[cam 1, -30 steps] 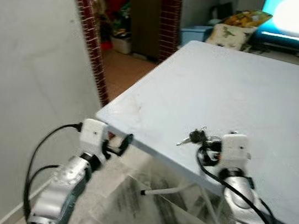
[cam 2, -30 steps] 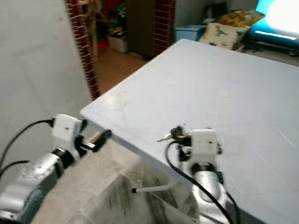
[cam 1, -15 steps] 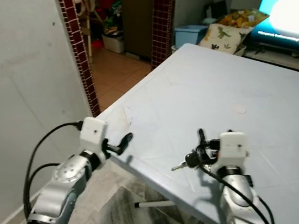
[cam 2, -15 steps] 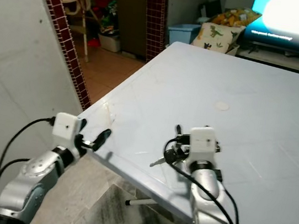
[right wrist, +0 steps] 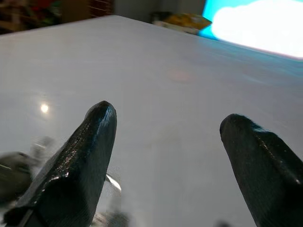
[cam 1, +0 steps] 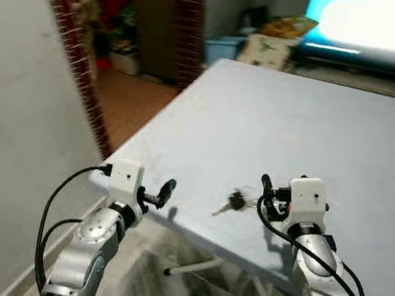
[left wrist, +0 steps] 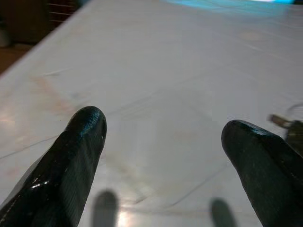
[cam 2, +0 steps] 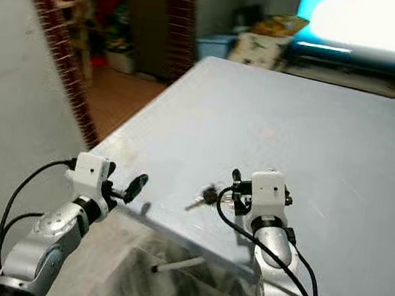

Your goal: Hang keys on a hook

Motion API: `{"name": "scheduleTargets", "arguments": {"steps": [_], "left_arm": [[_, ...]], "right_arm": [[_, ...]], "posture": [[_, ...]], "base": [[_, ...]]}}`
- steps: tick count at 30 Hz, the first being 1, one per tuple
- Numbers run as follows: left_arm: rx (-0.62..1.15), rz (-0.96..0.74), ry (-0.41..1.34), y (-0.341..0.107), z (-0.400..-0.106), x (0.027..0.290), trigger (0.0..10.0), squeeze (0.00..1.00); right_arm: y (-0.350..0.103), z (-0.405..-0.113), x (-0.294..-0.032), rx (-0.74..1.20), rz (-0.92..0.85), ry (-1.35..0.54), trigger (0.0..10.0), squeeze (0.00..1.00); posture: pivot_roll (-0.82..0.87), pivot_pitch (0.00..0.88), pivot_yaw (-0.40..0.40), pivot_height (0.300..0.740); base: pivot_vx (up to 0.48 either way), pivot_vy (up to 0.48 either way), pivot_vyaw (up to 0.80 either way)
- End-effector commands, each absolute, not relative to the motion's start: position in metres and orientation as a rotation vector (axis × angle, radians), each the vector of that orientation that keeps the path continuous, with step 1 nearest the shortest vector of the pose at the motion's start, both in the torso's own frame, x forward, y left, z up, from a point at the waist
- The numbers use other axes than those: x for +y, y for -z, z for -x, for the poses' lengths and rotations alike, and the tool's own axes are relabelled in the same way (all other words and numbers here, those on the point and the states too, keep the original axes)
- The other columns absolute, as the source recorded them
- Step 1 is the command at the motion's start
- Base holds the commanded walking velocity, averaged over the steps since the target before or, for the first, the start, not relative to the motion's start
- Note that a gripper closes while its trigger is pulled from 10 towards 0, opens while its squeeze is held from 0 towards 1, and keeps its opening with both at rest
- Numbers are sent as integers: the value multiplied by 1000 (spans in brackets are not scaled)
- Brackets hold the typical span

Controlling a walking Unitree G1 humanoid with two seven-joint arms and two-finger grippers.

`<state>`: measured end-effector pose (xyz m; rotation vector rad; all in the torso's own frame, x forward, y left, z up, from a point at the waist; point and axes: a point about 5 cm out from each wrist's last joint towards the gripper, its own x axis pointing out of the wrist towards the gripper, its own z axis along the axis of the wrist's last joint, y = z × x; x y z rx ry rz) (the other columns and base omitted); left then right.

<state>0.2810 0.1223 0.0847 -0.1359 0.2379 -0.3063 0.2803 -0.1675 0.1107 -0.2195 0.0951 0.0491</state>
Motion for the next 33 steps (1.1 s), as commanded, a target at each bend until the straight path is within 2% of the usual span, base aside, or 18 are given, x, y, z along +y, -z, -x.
{"name": "scheduleTargets", "arguments": {"steps": [1, 5, 11, 25, 33], "left_arm": [[248, 116, 285, -84, -282, 127, 10000, 0], [250, 117, 285, -85, -283, 126, 10000, 0], [254, 118, 292, -86, -284, 126, 10000, 0], [253, 106, 303, -86, -284, 126, 10000, 0], [255, 95, 349, -85, -281, 120, 10000, 0]], "right_arm": [[-118, -283, -166, 73, 217, -54, 10000, 0], [-118, -283, -164, 72, 218, -58, 10000, 0], [-119, -284, -163, 66, 213, -60, 10000, 0], [-119, -284, -161, 60, 213, -58, 10000, 0], [-119, -283, -165, 73, 261, -21, 10000, 0]], "posture": [[-72, 0, 123, 740], [-70, 0, 122, 740], [-68, 0, 125, 740], [-63, 0, 131, 740], [-64, 0, 134, 740]], "base": [[0, 0, -800], [0, 0, -800], [0, 339, -675], [0, 461, 0], [0, 0, 0]]}}
